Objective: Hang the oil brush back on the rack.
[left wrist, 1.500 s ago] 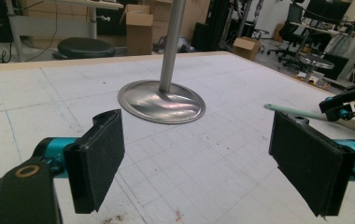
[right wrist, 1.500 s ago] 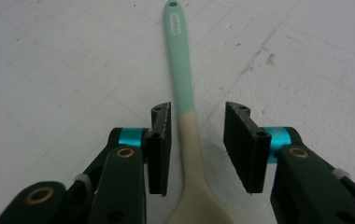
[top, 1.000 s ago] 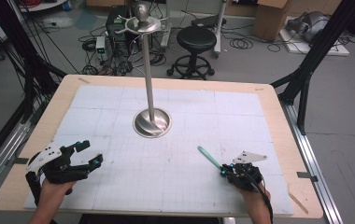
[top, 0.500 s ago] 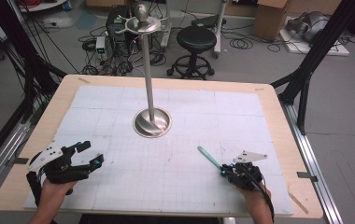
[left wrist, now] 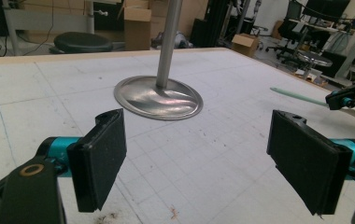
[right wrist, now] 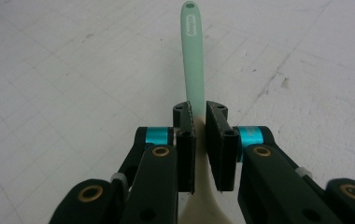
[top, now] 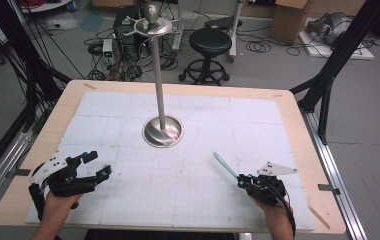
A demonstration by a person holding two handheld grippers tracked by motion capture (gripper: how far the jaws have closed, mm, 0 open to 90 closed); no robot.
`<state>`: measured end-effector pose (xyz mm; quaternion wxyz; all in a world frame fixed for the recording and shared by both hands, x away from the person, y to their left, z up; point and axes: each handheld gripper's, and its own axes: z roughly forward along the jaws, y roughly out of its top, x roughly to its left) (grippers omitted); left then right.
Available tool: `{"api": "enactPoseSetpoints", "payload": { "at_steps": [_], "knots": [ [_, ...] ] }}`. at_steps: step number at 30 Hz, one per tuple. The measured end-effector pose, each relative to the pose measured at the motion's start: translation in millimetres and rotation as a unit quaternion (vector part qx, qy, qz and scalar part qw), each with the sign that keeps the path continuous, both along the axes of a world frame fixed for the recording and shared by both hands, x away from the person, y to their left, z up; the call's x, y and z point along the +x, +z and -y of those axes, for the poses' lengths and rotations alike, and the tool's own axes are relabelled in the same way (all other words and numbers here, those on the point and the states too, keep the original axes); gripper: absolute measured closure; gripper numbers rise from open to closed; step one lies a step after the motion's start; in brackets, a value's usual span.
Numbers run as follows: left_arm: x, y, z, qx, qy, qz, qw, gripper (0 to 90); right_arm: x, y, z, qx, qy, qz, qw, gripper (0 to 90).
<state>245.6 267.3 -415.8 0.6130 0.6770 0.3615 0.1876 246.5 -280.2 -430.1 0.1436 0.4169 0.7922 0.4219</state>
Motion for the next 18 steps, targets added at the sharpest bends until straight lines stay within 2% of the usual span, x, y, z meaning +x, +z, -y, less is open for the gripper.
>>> {"api": "enactPoseSetpoints", "payload": {
  "at_steps": [7,11,15,18],
  "knots": [
    [1.6,4.3,8.3,-0.001,-0.010,-0.003,0.9999,20.6,-6.3,7.6,2.0,0.024,-0.002,0.027,0.9993,82.4],
    [6.0,11.2,12.1,-0.022,-0.023,-0.010,0.9994,22.2,-11.5,13.8,0.9,0.035,0.001,0.045,0.9984,82.4],
    [10.2,21.2,17.7,-0.038,-0.036,-0.008,0.9986,26.6,-13.9,19.1,0.9,0.052,0.001,0.063,0.9966,82.3],
    [13.5,29.1,25.8,-0.040,-0.047,-0.009,0.9981,27.7,-15.8,22.7,-1.7,0.058,0.002,0.072,0.9957,82.3]
  ]
}}
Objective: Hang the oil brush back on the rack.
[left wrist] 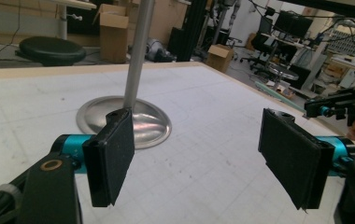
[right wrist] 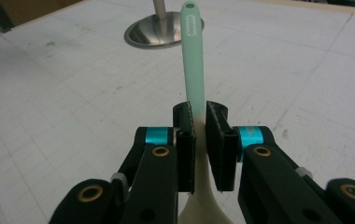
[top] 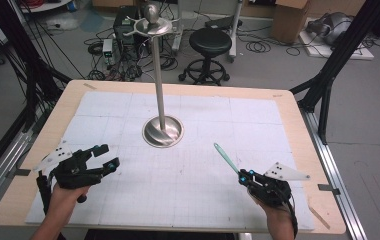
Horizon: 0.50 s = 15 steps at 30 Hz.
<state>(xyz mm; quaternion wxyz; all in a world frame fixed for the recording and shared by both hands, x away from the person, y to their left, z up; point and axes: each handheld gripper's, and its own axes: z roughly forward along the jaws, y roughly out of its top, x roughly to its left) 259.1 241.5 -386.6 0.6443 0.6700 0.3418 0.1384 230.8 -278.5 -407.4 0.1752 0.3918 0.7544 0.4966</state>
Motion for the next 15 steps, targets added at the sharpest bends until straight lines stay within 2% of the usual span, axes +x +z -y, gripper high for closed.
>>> {"api": "enactPoseSetpoints", "payload": {
  "at_steps": [7,11,15],
  "knots": [
    [11.4,16.6,27.6,0.021,-0.031,-0.011,0.9992,29.9,-5.0,10.3,-9.2,0.012,0.007,0.037,0.9992,82.3],
    [18.9,27.6,46.6,0.027,-0.052,-0.014,0.9982,30.9,-5.0,12.0,-15.6,0.013,0.008,0.041,0.9990,82.3],
    [24.1,34.3,65.5,0.022,-0.074,-0.025,0.9967,31.6,-6.4,14.7,-21.8,0.020,0.017,0.047,0.9985,82.3]
  ]
}}
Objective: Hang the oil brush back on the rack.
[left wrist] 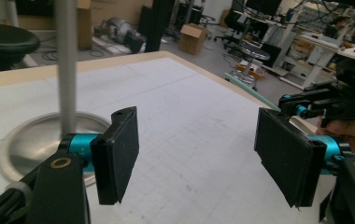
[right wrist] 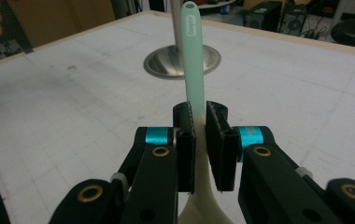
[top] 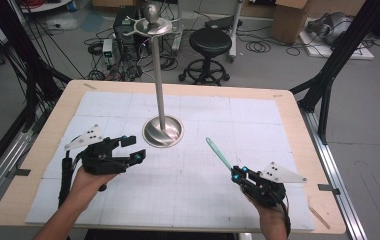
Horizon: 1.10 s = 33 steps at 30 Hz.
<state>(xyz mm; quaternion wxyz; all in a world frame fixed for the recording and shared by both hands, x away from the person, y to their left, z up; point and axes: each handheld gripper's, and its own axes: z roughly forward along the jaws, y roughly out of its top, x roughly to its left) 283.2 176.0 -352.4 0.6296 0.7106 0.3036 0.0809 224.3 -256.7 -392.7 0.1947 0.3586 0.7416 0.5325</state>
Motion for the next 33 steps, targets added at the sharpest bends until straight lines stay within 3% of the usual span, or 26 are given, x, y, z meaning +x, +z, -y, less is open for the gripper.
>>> {"api": "enactPoseSetpoints", "payload": {
  "at_steps": [8,14,19,25,33],
  "knots": [
    [9.5,7.9,38.6,0.004,-0.037,-0.013,0.9992,33.0,-1.1,5.4,-16.4,0.002,0.023,0.014,0.9996,82.3],
    [10.0,6.4,59.3,0.004,-0.054,-0.022,0.9983,30.3,-5.6,13.6,-29.2,0.009,0.037,0.041,0.9985,82.3],
    [7.8,6.2,70.1,0.000,-0.075,-0.027,0.9968,32.1,-9.3,20.1,-39.0,0.016,0.045,0.060,0.9971,82.2],
    [6.6,7.1,79.3,-0.020,-0.093,-0.037,0.9948,36.1,-11.3,23.0,-47.0,0.014,0.051,0.077,0.9956,82.2],
    [5.9,10.3,88.6,-0.041,-0.089,-0.049,0.9940,36.1,-13.7,25.4,-51.4,0.017,0.056,0.090,0.9942,82.2]
  ]
}}
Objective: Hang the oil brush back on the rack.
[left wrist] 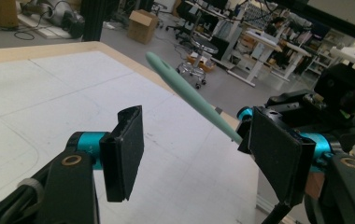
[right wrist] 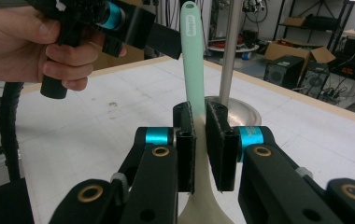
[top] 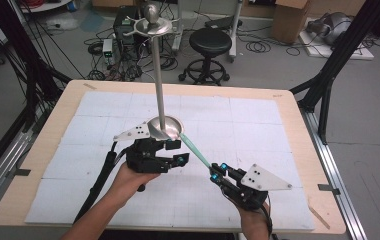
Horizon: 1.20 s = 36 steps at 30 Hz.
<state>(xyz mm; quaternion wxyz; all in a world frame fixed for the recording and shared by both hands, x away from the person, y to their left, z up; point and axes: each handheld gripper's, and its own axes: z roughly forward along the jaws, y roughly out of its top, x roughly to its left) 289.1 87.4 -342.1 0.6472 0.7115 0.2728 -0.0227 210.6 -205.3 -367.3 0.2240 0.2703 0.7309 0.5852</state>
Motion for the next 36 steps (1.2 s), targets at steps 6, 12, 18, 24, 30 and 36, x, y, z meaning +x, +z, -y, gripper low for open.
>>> {"api": "enactPoseSetpoints", "payload": {
  "at_steps": [6,12,18,24,30,36],
  "knots": [
    [-0.5,2.1,7.5,-0.012,-0.002,-0.007,0.9999,36.6,-1.6,1.0,-2.6,-0.002,0.000,0.007,1.0000,82.2],
    [1.9,3.6,12.6,-0.019,-0.005,-0.018,0.9996,41.9,-2.1,0.8,-7.5,-0.008,0.006,0.009,0.9999,82.2],
    [5.0,4.4,13.2,-0.039,-0.004,-0.036,0.9986,52.5,-3.2,1.7,-7.7,-0.008,0.003,0.014,0.9999,82.2],
    [6.0,6.3,12.1,-0.053,-0.004,-0.040,0.9978,62.2,-4.3,2.9,-8.5,-0.006,0.003,0.018,0.9998,82.1],
    [5.6,8.4,10.9,-0.072,-0.012,-0.038,0.9966,77.0,-4.8,3.0,-10.4,-0.006,0.004,0.020,0.9998,82.0],
    [3.1,13.3,13.0,-0.088,-0.029,-0.035,0.9951,81.8,-3.0,2.4,-13.0,-0.005,0.008,0.016,0.9998,81.6]
  ]
}}
